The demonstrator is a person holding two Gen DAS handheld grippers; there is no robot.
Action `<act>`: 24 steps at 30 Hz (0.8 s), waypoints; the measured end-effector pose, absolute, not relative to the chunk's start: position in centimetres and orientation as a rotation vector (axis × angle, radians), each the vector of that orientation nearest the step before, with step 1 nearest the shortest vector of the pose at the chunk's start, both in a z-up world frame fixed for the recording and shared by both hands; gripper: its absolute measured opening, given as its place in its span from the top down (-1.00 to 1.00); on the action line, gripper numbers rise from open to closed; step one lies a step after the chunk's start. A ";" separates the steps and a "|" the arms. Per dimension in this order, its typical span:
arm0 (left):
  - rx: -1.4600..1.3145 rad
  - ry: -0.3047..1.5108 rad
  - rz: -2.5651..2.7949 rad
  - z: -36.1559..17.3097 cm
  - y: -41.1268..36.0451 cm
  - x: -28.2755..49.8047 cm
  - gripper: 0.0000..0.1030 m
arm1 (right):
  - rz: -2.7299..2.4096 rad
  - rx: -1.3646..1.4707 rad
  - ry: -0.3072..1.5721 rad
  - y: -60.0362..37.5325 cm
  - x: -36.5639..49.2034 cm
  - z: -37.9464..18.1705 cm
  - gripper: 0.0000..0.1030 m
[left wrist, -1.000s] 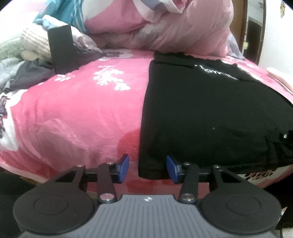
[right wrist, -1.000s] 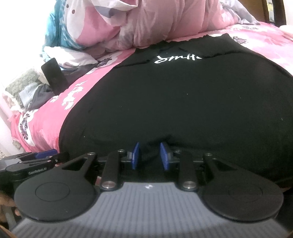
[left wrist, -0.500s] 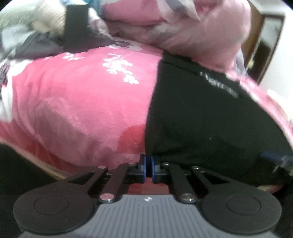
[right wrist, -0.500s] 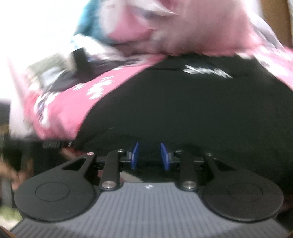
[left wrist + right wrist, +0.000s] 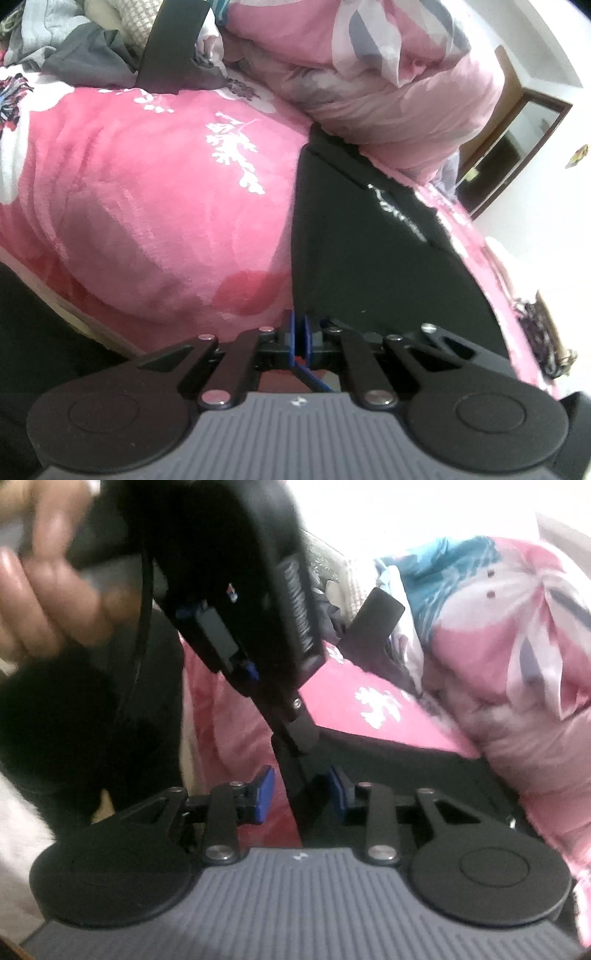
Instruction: Fold clothes
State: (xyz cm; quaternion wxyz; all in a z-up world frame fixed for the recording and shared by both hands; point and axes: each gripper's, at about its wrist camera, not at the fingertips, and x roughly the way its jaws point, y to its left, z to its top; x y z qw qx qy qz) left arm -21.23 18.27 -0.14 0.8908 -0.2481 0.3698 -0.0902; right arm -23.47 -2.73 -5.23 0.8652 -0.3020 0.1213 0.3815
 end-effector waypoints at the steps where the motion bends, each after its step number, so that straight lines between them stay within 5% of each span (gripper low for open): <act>1: -0.529 0.767 -0.194 -0.1 18.4 -21.2 0.89 | 0.803 -0.657 0.237 -2.1 -23.5 -5.4 0.75; 3: -0.560 0.773 -0.207 -0.3 18.8 -21.1 0.89 | 0.811 -0.693 0.209 -1.2 -23.5 -5.5 0.94; 6: -0.653 0.787 -0.232 -1.0 19.8 -20.8 0.77 | 0.807 -0.642 0.226 -1.7 -23.2 -5.0 0.96; 10: -0.780 0.820 -0.243 -2.2 21.1 -19.7 0.20 | 0.794 -0.617 0.234 -2.4 -23.4 -5.4 0.96; 16: -0.910 0.863 -0.286 -4.0 21.8 -17.3 0.05 | 0.804 -0.612 0.229 -2.3 -23.4 -5.6 0.96; 21: -0.912 0.913 -0.346 -5.1 20.5 -15.5 0.13 | 0.818 -0.601 0.225 -2.4 -22.9 -5.5 0.96; 24: -0.914 0.926 -0.360 -5.7 19.9 -14.7 0.61 | 0.826 -0.579 0.234 -2.6 -22.8 -5.3 0.96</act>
